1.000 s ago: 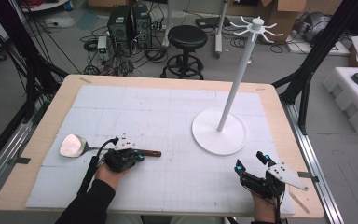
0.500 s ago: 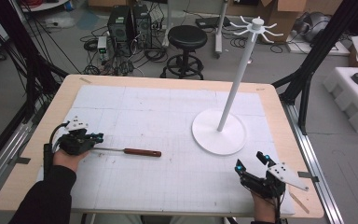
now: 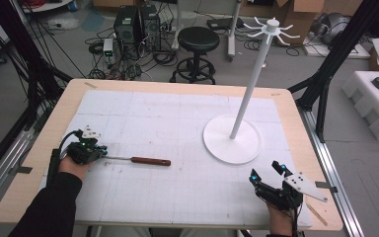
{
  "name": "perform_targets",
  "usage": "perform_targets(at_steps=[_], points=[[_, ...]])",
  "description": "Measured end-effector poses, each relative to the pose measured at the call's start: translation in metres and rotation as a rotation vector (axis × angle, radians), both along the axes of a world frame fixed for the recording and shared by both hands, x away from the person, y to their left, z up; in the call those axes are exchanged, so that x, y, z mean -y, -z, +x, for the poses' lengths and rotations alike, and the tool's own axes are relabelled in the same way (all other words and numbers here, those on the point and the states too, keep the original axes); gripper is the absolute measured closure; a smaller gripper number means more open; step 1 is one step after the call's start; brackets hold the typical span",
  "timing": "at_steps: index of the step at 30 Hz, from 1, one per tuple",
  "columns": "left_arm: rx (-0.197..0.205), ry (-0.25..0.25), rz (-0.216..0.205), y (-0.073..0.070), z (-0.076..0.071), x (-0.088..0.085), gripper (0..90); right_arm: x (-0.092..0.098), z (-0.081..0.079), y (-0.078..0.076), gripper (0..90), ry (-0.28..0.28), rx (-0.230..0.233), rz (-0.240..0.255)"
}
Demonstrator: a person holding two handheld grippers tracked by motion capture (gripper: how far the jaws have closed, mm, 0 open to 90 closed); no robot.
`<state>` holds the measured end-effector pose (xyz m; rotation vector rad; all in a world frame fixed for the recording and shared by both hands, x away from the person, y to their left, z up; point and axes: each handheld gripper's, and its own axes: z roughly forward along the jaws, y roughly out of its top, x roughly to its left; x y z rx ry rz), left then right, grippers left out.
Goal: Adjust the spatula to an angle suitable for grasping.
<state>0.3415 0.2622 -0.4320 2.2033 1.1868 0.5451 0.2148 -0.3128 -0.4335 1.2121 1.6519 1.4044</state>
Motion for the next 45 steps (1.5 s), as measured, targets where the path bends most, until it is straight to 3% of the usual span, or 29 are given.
perform_targets(at_steps=[12, 19, 29, 33, 34, 35, 37, 38, 39, 41, 45], points=[[-0.013, 0.003, 0.011, -0.001, -0.030, -0.011, 89.7, -0.001, 0.000, -0.001, 16.3, -0.003, 0.002, -0.002], [-0.013, 0.037, 0.005, -0.001, -0.054, -0.008, 89.7, -0.003, 0.000, -0.001, 16.4, -0.003, 0.000, -0.002], [-0.018, 0.048, 0.011, -0.002, -0.088, 0.002, 89.6, -0.003, 0.000, -0.001, 16.4, -0.003, 0.000, 0.003], [-0.031, 0.054, 0.001, -0.003, -0.097, 0.007, 89.6, -0.003, 0.000, -0.001, 16.4, -0.003, 0.000, 0.006], [-0.012, 0.065, -0.034, -0.008, -0.097, 0.009, 89.5, -0.003, 0.001, -0.001, 16.4, -0.002, 0.002, 0.006], [-0.012, 0.065, -0.034, -0.008, -0.097, 0.009, 89.5, -0.003, 0.001, 0.000, 16.4, -0.003, 0.001, 0.006], [0.024, 0.092, -0.079, -0.018, -0.096, 0.016, 89.5, -0.003, 0.001, 0.000, 16.4, -0.001, 0.000, 0.006], [0.047, 0.157, -0.112, -0.027, -0.094, 0.029, 89.5, -0.003, 0.002, -0.001, 16.4, -0.006, 0.001, 0.003], [0.047, 0.157, -0.112, -0.027, -0.094, 0.029, 89.5, -0.003, 0.002, -0.001, 16.4, -0.006, 0.001, 0.003], [0.058, 0.244, -0.114, -0.033, -0.092, 0.048, 89.5, -0.005, 0.002, 0.000, 16.4, -0.008, -0.004, 0.008], [0.056, 0.360, -0.139, -0.031, -0.089, 0.086, 89.5, -0.004, 0.002, -0.001, 16.4, -0.010, -0.003, 0.012]])
